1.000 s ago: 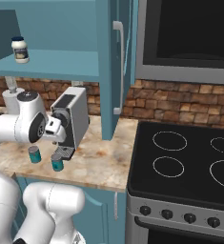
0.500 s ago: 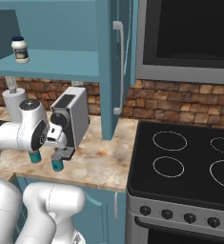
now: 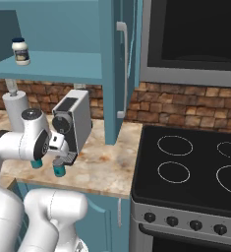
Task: Pick the cans from the counter and place them in their designated side in the cabinet.
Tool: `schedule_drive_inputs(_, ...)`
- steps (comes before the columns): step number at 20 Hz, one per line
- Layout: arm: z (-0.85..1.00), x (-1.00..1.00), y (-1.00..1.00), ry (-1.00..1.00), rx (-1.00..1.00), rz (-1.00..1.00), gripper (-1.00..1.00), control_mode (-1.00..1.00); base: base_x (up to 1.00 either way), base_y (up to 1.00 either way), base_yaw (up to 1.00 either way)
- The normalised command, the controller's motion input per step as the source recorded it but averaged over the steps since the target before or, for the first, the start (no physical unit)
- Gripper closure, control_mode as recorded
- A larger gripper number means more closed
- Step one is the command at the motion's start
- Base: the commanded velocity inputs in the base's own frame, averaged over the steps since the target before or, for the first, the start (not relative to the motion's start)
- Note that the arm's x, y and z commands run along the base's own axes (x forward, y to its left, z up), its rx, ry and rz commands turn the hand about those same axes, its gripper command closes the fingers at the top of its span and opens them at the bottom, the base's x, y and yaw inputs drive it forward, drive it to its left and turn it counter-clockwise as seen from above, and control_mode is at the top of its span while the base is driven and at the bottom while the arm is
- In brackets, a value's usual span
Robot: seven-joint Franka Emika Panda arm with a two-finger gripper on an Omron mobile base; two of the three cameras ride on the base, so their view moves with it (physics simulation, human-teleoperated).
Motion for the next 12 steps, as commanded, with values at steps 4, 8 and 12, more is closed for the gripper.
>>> schedule_drive_inputs(4, -0.16, 0.07, 0.06, 0.00, 0.00, 0.02, -1.00, -1.00, 0.00, 0.00, 0.00)
schedule_drive_inputs(8, -0.18, 0.08, 0.05, 0.00, -0.01, 0.02, -1.00, -1.00, 0.00, 0.00, 0.00)
schedule_drive_inputs(12, -0.15, 0.06, 0.00, 0.00, -0.02, 0.01, -1.00, -1.00, 0.00, 0.00, 0.00)
